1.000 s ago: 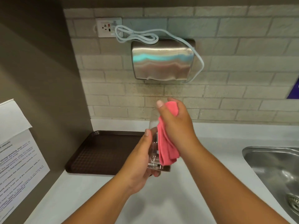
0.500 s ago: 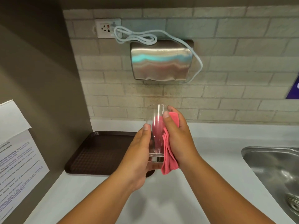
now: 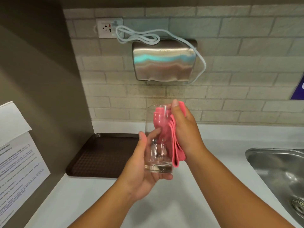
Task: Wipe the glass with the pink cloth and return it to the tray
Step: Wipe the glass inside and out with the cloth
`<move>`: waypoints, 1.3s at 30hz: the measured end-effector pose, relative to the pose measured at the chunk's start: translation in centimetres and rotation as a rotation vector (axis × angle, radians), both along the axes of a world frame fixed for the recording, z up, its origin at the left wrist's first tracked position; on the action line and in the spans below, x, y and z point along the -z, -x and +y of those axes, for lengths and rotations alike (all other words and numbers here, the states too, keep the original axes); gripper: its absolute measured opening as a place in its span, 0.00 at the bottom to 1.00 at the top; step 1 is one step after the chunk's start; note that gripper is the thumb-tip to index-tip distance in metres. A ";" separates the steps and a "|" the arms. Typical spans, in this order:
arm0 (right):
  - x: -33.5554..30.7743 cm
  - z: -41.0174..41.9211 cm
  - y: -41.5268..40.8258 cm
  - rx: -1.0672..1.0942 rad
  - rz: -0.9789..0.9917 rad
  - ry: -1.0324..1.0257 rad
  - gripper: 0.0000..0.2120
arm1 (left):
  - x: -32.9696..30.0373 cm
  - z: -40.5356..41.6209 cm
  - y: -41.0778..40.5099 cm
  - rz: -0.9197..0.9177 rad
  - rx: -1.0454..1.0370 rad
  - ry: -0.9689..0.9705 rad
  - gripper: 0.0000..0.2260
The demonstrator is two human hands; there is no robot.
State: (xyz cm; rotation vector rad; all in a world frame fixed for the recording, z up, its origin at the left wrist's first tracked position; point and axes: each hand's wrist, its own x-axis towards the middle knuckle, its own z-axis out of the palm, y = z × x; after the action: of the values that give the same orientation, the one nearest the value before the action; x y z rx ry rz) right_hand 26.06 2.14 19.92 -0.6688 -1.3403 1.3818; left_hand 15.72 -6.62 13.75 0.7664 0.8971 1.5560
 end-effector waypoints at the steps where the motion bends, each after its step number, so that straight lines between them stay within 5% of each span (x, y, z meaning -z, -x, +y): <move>1: 0.3 0.2 -0.1 -0.003 0.018 0.040 0.19 | -0.1 0.2 0.0 0.005 0.000 0.006 0.29; 6: 1.9 0.9 -0.3 0.154 -0.037 0.037 0.18 | -0.3 0.6 -0.2 0.241 -0.097 0.083 0.22; 12: 1.2 0.1 0.4 0.169 -0.143 -0.220 0.12 | -0.7 0.7 -1.7 0.336 -0.220 -0.049 0.41; 16: 2.8 -1.7 1.4 0.134 -0.369 -0.417 0.28 | -1.3 1.2 -1.1 0.334 -0.220 -0.023 0.26; 19: 1.9 -1.6 1.6 0.157 -0.420 -0.479 0.27 | -1.1 0.9 -1.0 0.376 -0.204 -0.007 0.24; 22: -0.5 0.0 0.9 0.170 -0.280 -0.372 0.23 | -0.9 0.3 -1.3 0.350 -0.167 0.000 0.34; 29: 1.4 -0.6 -0.2 -0.051 -0.009 0.035 0.22 | -2.1 0.1 -0.7 0.152 -0.075 -0.061 0.33; 32: 3.8 -3.4 0.9 0.023 -0.091 -0.128 0.24 | -2.8 0.6 -0.2 0.121 -0.161 0.044 0.25; 35: 4.4 -4.7 1.8 0.135 -0.283 -0.389 0.25 | -2.5 0.9 -0.2 0.018 -0.106 0.068 0.29; 39: 2.8 -2.8 1.6 0.136 -0.414 -0.424 0.26 | -2.0 0.9 -0.5 0.120 -0.070 0.066 0.32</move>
State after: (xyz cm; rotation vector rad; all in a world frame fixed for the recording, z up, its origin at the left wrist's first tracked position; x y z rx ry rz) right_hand 24.48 -0.66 17.12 -0.7608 -1.8108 0.8329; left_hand 16.23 -5.70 15.72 0.7950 1.0689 1.5463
